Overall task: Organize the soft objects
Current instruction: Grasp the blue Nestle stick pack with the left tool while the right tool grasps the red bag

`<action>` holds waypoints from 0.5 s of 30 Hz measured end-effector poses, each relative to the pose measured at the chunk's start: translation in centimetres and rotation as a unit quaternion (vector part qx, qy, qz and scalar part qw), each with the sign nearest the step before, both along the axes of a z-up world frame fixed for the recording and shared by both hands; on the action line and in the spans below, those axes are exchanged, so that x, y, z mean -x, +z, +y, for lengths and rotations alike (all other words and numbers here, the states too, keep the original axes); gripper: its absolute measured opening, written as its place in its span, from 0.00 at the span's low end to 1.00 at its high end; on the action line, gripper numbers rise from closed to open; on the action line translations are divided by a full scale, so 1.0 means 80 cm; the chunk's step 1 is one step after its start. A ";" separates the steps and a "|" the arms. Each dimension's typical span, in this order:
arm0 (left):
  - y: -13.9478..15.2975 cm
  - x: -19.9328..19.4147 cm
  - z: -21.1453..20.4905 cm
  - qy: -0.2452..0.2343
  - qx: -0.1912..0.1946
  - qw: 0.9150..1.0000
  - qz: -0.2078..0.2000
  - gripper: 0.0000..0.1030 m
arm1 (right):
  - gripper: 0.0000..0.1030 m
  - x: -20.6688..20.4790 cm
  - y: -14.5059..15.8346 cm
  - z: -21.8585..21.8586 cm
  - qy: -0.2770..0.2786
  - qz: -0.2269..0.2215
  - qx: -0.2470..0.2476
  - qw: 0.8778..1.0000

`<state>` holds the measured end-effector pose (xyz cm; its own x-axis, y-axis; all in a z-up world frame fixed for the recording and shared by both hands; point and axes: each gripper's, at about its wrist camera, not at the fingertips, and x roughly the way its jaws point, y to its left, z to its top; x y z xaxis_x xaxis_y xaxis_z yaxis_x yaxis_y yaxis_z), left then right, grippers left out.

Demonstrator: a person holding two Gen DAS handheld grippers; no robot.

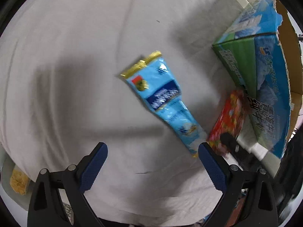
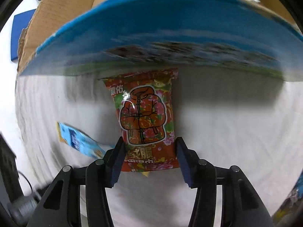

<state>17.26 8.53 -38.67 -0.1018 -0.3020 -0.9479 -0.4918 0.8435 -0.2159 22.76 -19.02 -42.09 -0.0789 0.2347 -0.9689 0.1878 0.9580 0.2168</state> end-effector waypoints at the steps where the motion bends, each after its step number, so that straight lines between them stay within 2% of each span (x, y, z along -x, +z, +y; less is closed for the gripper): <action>1: -0.005 -0.002 -0.004 0.003 0.006 1.000 0.005 0.95 | 0.52 0.005 0.004 -0.007 -0.001 -0.003 0.005 1.000; 6: -0.032 -0.017 -0.033 0.006 0.021 1.000 0.021 0.95 | 0.51 0.040 0.018 -0.051 -0.015 -0.017 0.042 0.999; 8: -0.041 -0.022 -0.042 -0.001 0.013 1.000 0.026 0.81 | 0.51 0.051 0.015 -0.061 -0.017 -0.012 0.037 0.999; 9: -0.046 -0.023 -0.047 -0.009 0.009 0.999 0.030 0.67 | 0.52 0.055 0.012 -0.064 -0.015 -0.006 0.029 0.999; 11: -0.048 -0.030 -0.055 -0.031 0.000 0.999 0.030 0.58 | 0.52 0.064 0.007 -0.065 -0.002 0.013 -0.001 1.000; 12: -0.042 -0.030 -0.060 -0.057 -0.017 0.998 0.020 0.45 | 0.52 0.071 0.007 -0.065 0.004 0.019 -0.011 1.000; 13: -0.036 -0.029 -0.065 -0.086 -0.038 0.995 0.014 0.42 | 0.55 0.075 0.009 -0.065 0.010 0.021 -0.013 1.000; 14: -0.033 -0.029 -0.069 -0.108 -0.050 0.993 0.012 0.41 | 0.68 0.078 0.013 -0.065 0.014 0.017 -0.005 1.000; 15: -0.027 -0.027 -0.075 -0.147 -0.083 0.986 0.008 0.40 | 0.75 0.080 0.018 -0.065 0.015 0.006 0.002 1.000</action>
